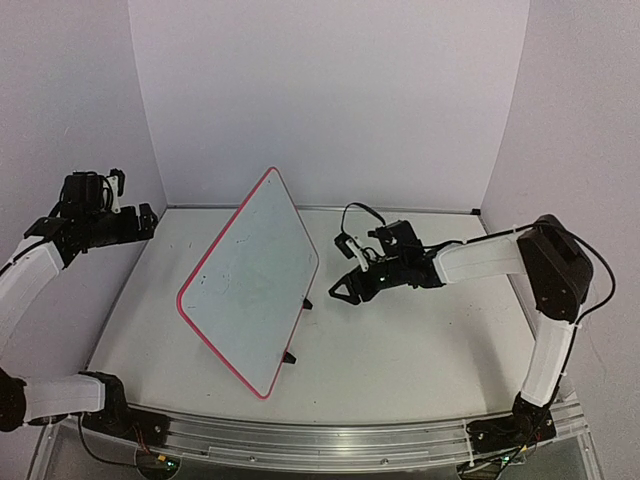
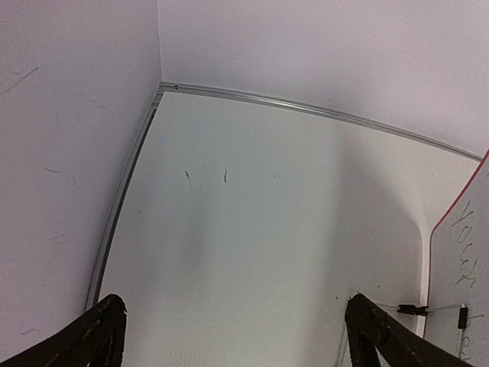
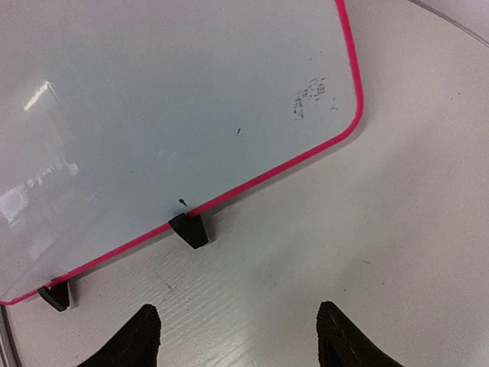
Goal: Write a sentence on the whiteboard
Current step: Move the whiteboard to the center of the board.
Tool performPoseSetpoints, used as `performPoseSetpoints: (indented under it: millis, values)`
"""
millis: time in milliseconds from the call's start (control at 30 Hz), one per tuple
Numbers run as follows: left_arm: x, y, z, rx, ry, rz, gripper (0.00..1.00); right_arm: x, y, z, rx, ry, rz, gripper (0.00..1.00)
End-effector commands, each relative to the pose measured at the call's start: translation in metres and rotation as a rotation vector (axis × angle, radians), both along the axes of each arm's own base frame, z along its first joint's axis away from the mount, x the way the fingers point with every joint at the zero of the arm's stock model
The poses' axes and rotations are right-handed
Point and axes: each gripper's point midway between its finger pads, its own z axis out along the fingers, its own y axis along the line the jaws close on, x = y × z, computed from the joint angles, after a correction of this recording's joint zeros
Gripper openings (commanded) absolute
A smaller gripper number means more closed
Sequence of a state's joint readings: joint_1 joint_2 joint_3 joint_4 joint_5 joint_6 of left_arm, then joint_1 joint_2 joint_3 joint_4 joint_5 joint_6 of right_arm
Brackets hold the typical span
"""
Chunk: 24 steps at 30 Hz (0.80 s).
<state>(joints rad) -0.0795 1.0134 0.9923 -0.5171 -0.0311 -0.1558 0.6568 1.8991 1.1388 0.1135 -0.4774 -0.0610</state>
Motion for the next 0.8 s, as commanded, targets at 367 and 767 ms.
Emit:
performPoseSetpoints:
  millis: [367,767]
  values:
    - [0.007,-0.005,0.003,-0.009,-0.024,-0.028,0.99,0.000,0.059,-0.038,-0.044,-0.089,0.134,0.55]
    - [0.011,-0.011,-0.005,-0.026,0.001,-0.050,0.99,-0.002,0.080,-0.071,-0.105,-0.115,0.169,0.44]
